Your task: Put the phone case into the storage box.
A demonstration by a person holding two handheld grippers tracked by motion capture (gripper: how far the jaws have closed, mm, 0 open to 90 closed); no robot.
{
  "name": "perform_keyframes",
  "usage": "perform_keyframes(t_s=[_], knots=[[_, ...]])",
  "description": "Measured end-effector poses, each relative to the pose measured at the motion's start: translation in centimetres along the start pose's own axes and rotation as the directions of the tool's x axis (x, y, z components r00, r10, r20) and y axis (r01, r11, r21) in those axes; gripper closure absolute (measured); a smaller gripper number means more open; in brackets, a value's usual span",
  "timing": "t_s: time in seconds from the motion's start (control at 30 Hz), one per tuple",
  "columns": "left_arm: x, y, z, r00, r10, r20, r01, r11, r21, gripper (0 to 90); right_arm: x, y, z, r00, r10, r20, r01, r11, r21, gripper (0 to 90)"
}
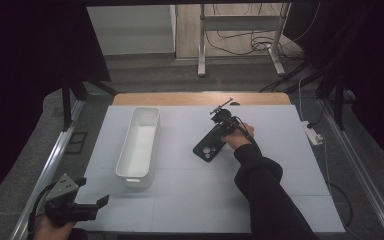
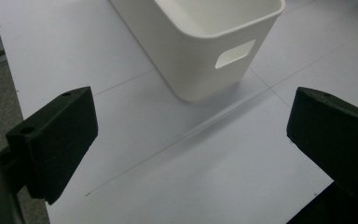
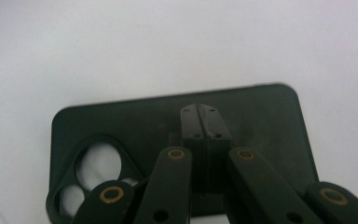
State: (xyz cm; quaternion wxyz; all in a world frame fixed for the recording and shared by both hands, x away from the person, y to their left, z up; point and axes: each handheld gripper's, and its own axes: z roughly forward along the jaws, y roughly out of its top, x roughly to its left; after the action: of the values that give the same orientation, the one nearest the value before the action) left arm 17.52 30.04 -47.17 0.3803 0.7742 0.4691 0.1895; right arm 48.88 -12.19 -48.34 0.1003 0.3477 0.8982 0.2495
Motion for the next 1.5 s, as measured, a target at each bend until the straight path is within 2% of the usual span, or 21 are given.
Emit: perform_keyframes(t_s=[0.1,0.47,0.93,1.17,1.5], knots=[[0.0,0.0,0.0,1.0,0.0,0.0,0.0,1.0,0.0,2.6,0.2,0.5,0.4,1.0,-0.005,0.004,0.005,0.9999,-0.01,89.2],[0.0,0.0,0.0,1.0,0.001,0.005,-0.001,1.0,0.0,2.6,0.4,1.9,2.1,0.9998,-0.009,0.016,0.009,0.9999,0.007,89.2],[0.0,0.0,0.0,1.0,0.002,0.008,-0.002,1.0,0.001,2.6,0.2,2.4,3.9,0.9991,-0.009,0.042,0.008,0.9993,0.037,89.2],[0.0,0.0,0.0,1.0,0.005,0.006,-0.005,1.0,0.002,2.6,-0.1,2.3,4.0,0.9983,-0.006,0.059,0.003,0.9985,0.055,89.2],[0.0,0.0,0.0,1.0,0.006,0.005,-0.006,1.0,0.003,2.6,-1.2,0.9,2.9,0.998,0.042,0.047,-0.045,0.9966,0.069,89.2]])
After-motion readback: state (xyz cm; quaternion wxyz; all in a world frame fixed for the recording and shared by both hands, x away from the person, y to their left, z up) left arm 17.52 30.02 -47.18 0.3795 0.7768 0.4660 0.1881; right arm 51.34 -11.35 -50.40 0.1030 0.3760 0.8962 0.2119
